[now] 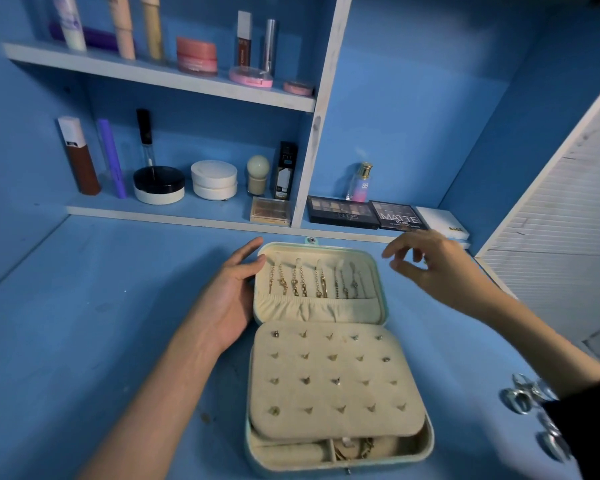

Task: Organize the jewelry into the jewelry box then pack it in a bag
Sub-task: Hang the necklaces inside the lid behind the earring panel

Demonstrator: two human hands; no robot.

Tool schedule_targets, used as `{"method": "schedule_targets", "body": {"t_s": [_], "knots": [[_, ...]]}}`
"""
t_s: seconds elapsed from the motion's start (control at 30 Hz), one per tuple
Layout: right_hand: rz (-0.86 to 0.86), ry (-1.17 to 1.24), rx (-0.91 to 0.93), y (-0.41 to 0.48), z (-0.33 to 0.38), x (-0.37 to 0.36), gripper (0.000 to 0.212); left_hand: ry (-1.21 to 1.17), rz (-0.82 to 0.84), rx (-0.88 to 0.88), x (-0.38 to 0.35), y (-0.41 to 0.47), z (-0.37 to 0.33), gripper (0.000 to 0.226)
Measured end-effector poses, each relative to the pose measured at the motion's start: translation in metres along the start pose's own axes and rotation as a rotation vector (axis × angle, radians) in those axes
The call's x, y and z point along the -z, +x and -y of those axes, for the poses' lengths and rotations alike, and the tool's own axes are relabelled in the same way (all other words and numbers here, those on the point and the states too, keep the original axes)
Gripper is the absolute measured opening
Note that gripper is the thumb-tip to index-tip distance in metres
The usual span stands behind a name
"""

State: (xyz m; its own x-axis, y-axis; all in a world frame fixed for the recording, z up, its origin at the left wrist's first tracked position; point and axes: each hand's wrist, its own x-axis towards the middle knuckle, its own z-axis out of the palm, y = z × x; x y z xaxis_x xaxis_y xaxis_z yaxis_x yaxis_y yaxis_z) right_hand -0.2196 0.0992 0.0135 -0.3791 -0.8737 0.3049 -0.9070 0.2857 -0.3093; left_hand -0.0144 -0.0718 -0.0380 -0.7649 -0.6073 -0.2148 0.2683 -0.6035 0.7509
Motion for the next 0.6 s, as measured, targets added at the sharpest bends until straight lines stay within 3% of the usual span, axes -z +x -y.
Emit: {"method": "schedule_targets", "body": {"t_s": [0.1, 0.27, 0.47, 0.6], "knots": [[0.065, -0.042, -0.154, 0.011, -0.022, 0.012, 0.012, 0.007, 0.001, 0.003, 0.0, 0.0, 0.0, 0.043], [0.336, -0.245, -0.373, 0.016, -0.052, 0.019, 0.007, 0.01, -0.001, -0.006, -0.001, 0.0, 0.0, 0.043], [0.42, -0.331, -0.432, 0.011, -0.065, 0.013, 0.009, 0.013, -0.009, -0.014, -0.001, 0.001, 0.001, 0.043], [0.374, -0.302, -0.414, 0.008, -0.069, 0.008, 0.007, 0.015, -0.015, -0.015, -0.002, 0.0, 0.0, 0.042]]}}
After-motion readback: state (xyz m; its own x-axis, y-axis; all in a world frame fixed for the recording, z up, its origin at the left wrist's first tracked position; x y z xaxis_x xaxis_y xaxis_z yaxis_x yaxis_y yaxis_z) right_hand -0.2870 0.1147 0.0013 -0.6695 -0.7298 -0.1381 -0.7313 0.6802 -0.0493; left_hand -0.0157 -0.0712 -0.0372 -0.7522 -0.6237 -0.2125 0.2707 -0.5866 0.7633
